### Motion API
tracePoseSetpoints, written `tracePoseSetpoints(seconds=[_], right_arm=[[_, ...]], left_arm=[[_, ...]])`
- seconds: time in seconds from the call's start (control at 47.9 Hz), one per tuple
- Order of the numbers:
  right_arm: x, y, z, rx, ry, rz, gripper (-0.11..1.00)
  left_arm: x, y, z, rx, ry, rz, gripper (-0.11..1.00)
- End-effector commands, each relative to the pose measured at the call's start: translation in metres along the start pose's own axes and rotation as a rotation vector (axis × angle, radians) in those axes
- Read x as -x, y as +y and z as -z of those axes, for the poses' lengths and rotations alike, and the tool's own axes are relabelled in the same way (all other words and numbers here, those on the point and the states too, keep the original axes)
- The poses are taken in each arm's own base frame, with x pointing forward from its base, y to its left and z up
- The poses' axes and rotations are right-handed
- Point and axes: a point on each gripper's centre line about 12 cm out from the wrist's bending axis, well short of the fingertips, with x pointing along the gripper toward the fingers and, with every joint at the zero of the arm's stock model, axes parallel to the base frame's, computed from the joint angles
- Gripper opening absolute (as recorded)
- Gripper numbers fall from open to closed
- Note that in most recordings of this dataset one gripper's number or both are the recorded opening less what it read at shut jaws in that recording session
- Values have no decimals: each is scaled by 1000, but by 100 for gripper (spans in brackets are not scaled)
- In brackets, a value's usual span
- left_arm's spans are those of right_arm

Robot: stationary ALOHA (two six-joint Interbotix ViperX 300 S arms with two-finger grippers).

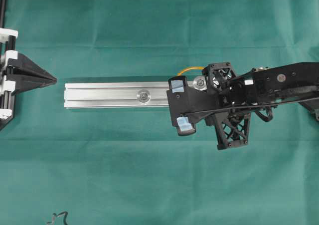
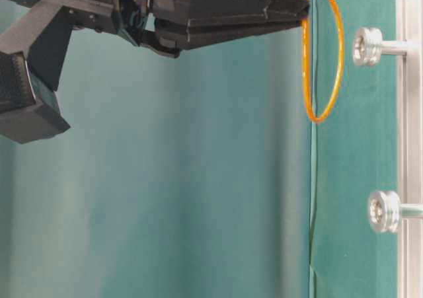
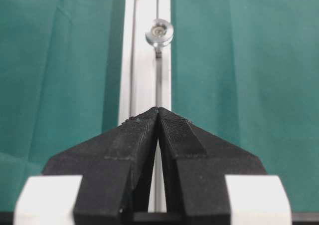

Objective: Hook the rubber onto the shaft.
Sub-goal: 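Loop the band over the right metal peg with the right gripper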

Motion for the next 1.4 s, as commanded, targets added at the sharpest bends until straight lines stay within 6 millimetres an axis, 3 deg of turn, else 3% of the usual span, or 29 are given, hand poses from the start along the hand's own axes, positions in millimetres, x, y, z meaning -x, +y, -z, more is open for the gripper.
tracePoseSetpoints(seconds=[0.0, 0.585, 1.378], right_arm=[[8, 0, -4, -2, -29, -3, 8], [7, 5, -3, 0, -26, -11, 8], [4, 32, 2, 42, -38, -52, 8]], left_arm=[[2, 0, -10, 0, -25, 0, 2], [2, 0, -9, -1, -23, 0, 2], [2, 0, -10, 0, -25, 0, 2]])
